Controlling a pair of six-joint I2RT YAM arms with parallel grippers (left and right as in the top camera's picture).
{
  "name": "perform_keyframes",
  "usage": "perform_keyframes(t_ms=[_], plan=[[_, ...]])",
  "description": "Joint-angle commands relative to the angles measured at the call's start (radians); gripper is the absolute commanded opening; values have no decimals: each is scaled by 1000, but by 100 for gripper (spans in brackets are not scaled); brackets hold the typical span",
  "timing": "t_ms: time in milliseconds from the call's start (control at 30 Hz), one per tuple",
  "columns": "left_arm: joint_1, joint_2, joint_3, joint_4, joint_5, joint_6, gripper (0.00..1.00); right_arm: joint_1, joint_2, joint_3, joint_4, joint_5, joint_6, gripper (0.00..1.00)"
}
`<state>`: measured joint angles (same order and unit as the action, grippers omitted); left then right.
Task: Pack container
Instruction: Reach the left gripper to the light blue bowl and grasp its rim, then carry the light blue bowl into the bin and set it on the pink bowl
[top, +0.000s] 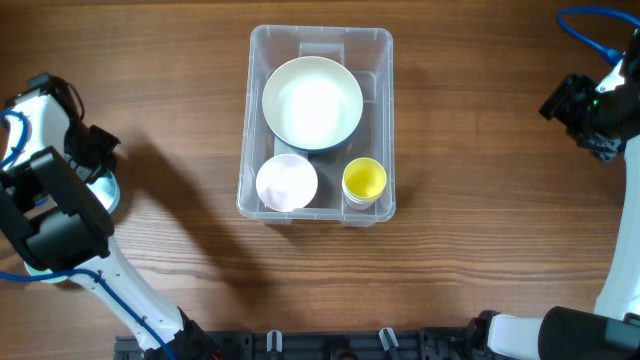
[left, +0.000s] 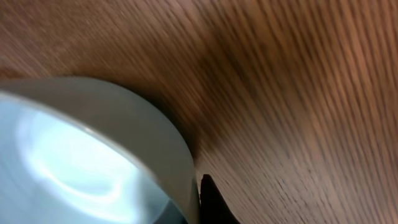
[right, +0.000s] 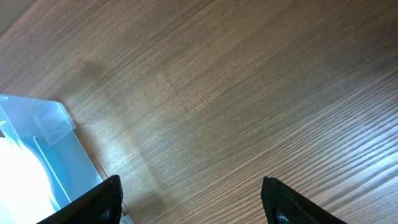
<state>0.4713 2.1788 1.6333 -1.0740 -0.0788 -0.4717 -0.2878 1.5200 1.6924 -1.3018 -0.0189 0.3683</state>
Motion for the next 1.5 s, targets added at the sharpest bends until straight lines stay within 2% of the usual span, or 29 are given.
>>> perform_keyframes(t_ms=[0,133,267,467,567,700,800,1233,1333,1367,1433,1467], plan=[[-61,-38,-2,5,18,5,4,2,-20,-2,0,-5,-10,72],[-132,-127,12,-34,19,5,4,2,-20,-2,2,-5,-10,72],[-266,-300,90,-160,45,23,4,2,-20,-1,2,-5,-10,72],[-613,-592,121,-167,40,15,4,2,-20,-2,2,-6,-10,73],[-798,-642,121,-182,-10,-44,4,2,-20,-1,2,-6,-9,73],[-993,-610,105,-197,-24,-93,4,2,-20,-2,2,-6,-9,73],[-1067,-535,63,-203,-23,-153,4,2,-20,-2,-1,-9,-10,73],[-1121,-221,18,-161,71,-169,4,2,-20,-2,-1,-16,-10,73],[-1121,-183,18,-161,71,-168,11,2,-20,-2,-1,-16,-10,73],[-1120,-177,18,-161,71,-165,17,2,-20,-2,-2,-16,-10,73],[-1116,-177,18,-161,68,-165,45,2,-20,-2,-2,-16,-10,73],[-1113,-178,18,-162,66,-160,48,2,-20,-2,-2,-16,-10,73]])
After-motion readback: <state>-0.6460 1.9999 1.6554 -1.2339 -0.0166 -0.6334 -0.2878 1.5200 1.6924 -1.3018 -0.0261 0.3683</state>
